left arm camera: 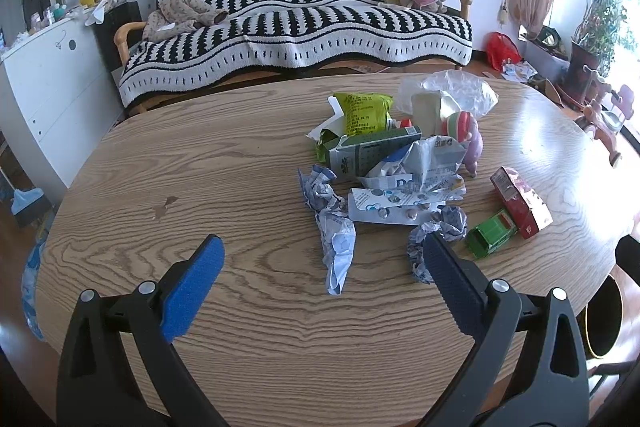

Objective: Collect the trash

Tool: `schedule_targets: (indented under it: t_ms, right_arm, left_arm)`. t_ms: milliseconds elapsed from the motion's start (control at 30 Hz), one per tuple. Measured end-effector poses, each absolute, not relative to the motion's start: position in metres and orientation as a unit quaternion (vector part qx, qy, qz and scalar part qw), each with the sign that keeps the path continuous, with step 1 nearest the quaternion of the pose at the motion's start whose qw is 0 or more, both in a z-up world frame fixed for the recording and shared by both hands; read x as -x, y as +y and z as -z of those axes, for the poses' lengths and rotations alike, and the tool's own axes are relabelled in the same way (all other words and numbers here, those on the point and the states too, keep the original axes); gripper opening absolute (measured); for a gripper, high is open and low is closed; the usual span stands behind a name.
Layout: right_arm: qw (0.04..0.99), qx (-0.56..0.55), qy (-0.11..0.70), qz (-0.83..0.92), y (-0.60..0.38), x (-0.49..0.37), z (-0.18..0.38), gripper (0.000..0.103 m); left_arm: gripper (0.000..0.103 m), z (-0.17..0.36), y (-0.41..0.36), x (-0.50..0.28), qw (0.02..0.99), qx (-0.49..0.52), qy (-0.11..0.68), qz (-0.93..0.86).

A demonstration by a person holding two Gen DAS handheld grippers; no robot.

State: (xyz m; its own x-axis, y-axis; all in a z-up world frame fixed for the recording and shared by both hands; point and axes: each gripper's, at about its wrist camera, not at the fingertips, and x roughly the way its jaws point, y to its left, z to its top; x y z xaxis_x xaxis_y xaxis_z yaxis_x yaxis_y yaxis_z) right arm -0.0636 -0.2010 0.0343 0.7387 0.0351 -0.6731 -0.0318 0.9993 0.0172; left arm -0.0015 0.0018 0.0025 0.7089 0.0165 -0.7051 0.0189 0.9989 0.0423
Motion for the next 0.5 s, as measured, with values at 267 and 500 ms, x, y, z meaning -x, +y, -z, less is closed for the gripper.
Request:
schedule_targets:
  t_ms: [267, 500]
  right_arm:
    - [0.932, -0.003, 0.361, -0.018, -0.2014, 0.0640, -0.0356, 0.096]
    - [0.933, -0.003, 0.360, -0.019, -0.2019, 0.0639, -0.0368, 0.097]
  left_arm:
    - [0.097, -0.0026, 0.0027, 0.0024, 0.924, -0.023, 0.382, -0.001]
    - [0.097, -0.0020, 0.0027, 0.0019, 0.924, -0.022, 0.382, -0.001]
